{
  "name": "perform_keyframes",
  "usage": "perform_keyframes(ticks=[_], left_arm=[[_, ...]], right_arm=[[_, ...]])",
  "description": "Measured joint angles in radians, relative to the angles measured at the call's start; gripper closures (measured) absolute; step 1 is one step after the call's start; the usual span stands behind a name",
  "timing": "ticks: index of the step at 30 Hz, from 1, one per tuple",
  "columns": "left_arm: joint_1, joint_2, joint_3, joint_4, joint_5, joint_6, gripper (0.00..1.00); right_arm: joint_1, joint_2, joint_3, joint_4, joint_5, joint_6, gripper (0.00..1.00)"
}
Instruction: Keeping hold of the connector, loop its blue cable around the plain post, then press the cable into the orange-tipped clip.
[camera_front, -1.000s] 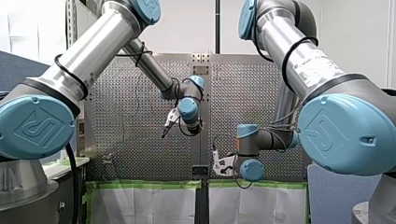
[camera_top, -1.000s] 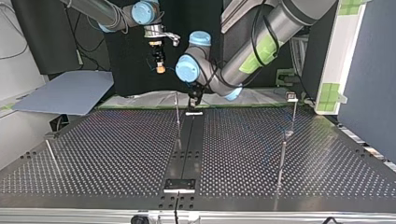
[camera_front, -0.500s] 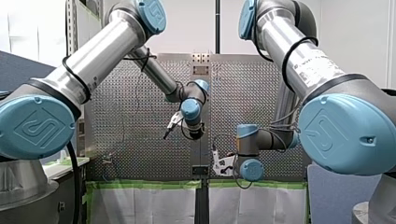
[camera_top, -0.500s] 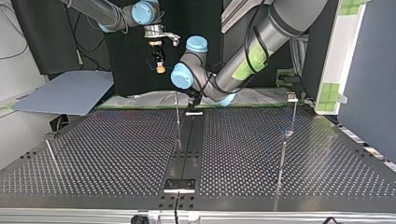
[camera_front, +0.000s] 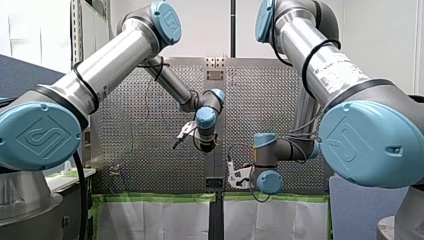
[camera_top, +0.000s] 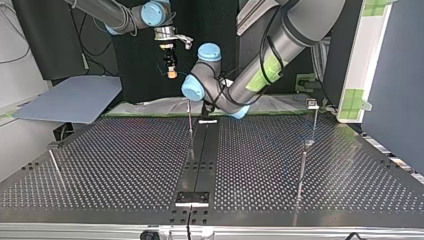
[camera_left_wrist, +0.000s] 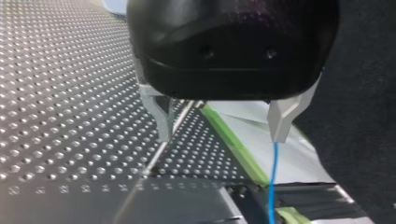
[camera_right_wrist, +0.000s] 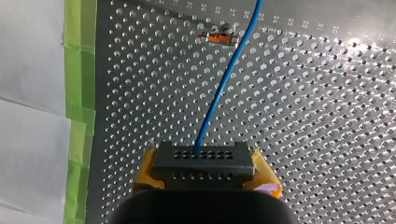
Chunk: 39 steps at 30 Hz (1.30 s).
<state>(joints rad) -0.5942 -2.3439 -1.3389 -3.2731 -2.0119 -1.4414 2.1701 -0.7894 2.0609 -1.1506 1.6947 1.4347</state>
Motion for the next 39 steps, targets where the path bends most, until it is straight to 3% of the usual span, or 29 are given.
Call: perform_keyframes(ticks=[8,13,33,39], left_arm=[[0.007,-0.034,0.007,-0.081,0.001,0.009,0.00],[0.003,-0.063,0.037,-0.135,0.029,0.022,0.00],[0.002,-0.074,0.149,-0.326,0.075,0.024,0.00],[-0.004,-0.104,0.178,-0.388,0.083,0.025,0.00]], right_arm=[[0.000,0.000,0.000,0.000,-0.002,-0.002,1.00],[0.000,0.000,0.000,-0.001,-0.003,-0.003,1.00],[0.000,0.000,-0.001,-0.007,-0.006,-0.003,1.00],[0.000,0.000,-0.001,-0.007,-0.006,0.000,1.00]])
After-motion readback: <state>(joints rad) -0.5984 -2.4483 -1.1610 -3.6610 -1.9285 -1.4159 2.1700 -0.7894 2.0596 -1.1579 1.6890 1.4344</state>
